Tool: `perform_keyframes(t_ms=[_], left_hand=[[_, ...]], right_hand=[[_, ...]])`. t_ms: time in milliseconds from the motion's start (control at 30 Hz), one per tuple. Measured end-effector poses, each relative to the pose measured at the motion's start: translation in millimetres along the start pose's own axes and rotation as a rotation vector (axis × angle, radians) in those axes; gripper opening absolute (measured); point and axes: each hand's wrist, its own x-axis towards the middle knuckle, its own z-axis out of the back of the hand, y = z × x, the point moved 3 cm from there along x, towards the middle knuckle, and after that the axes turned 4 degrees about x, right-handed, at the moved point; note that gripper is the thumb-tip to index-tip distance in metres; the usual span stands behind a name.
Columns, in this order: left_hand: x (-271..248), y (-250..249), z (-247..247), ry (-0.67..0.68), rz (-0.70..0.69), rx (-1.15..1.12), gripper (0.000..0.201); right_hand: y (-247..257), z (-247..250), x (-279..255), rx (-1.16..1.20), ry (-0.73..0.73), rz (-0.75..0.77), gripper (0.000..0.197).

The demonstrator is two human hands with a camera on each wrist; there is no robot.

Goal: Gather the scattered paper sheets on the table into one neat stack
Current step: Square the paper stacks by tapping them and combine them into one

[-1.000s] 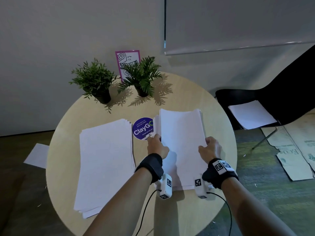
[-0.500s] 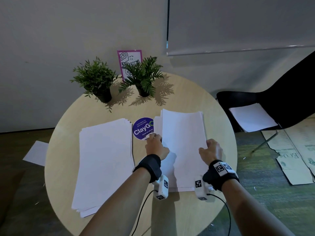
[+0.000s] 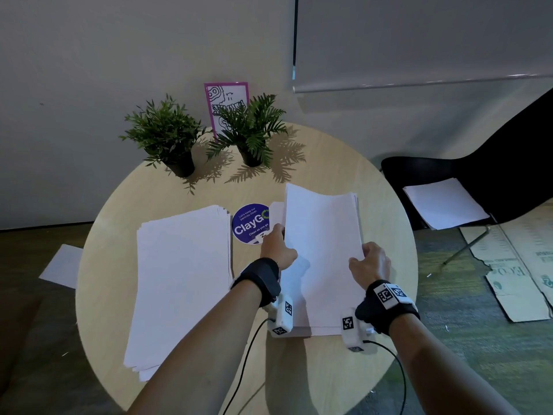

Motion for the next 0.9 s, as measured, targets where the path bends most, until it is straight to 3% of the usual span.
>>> perform_keyframes(t_ms=[67,233,400,600,800,900], left_hand=[[-6.7,-1.2,-0.9,-0.004,-0.025,-0.09,0.039],[-23.6,-1.4,3.0,-0.042,-0.078,-0.235,0.041],[-50.0,16.8,2.0,-0.039,-0.012,-0.36,0.043],[-56.5,42.2,-16.0,-0.043,0.095,-0.316,0.038],[-54.3,38.9,-12.8,-0.158,0.065,-0.193,0.031],[-50.2,36.0,-9.9,-0.142,0.079,-0.195,0.027]], right_hand=[[2.6,2.0,-1.4,0.006,-0.007,0.01,0.022],[8.5,18.0,-12.3,0.113,-0.002,0.026,0.02],[1.5,33.0,-30.1,0.166,0.042,0.025,0.019],[-10.7,18.8,-35.4,0.041,0.081,0.013,0.02],[-7.6,17.9,-34.6,0.054,0.082,0.001,0.021],[-4.5,16.1,-33.0,0.044,0.082,-0.007,0.024]])
